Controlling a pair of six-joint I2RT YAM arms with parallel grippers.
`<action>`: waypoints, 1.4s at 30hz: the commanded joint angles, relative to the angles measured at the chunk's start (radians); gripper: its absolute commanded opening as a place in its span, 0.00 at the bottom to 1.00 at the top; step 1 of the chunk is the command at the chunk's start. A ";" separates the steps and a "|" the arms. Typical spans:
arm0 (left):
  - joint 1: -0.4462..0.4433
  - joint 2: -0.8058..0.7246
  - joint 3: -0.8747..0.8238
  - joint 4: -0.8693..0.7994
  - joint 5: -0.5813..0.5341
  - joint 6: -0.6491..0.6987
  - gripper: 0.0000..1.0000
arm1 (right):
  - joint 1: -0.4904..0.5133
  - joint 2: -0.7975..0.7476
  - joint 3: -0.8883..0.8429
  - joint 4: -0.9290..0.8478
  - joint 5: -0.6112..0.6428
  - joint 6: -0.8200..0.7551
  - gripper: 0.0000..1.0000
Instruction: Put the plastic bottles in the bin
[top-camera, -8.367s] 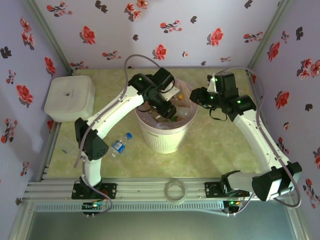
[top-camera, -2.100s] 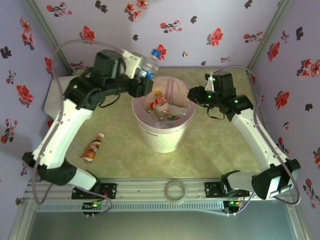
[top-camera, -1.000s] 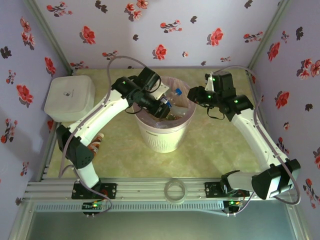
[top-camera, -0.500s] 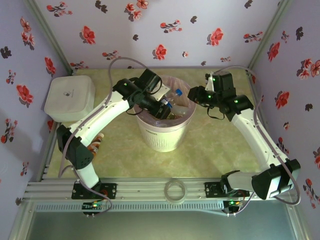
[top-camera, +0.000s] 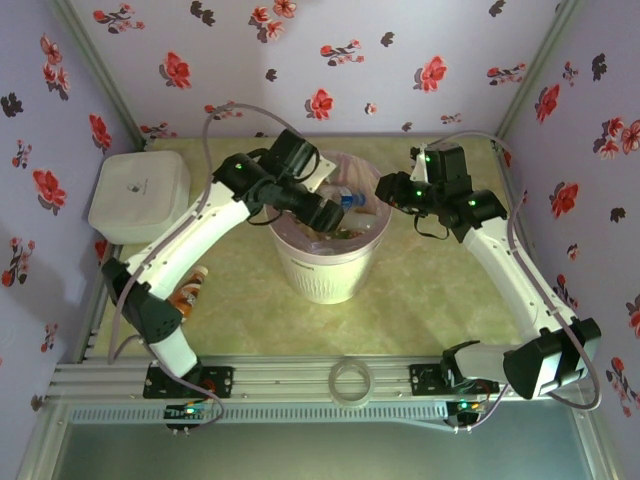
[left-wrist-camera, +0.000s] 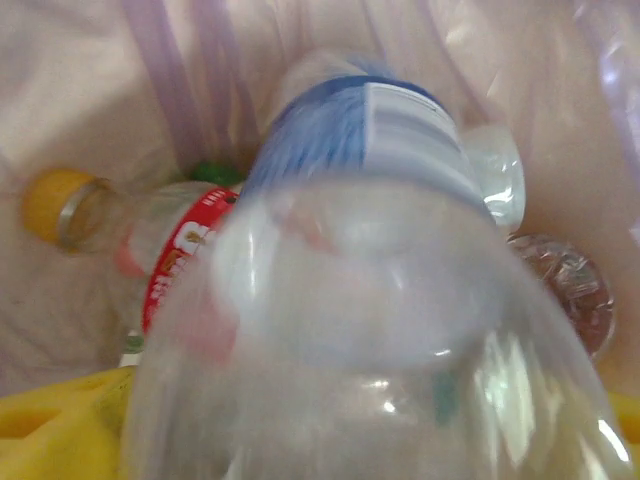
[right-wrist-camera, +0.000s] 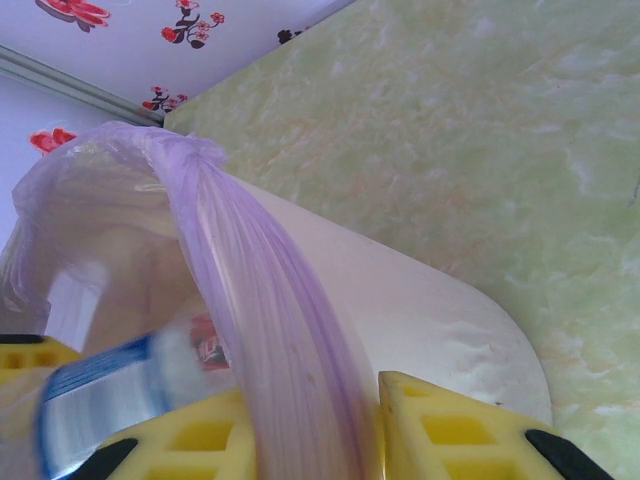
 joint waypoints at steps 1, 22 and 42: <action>0.009 -0.065 0.056 -0.050 -0.087 0.025 0.91 | 0.014 -0.013 0.018 0.003 -0.029 0.018 0.29; 0.313 -0.491 -0.389 -0.078 -0.210 -0.114 0.92 | 0.014 -0.005 0.026 0.009 -0.039 0.011 0.29; 0.630 -0.616 -0.747 -0.041 -0.227 -0.198 0.91 | 0.012 -0.005 0.028 0.007 -0.038 -0.002 0.29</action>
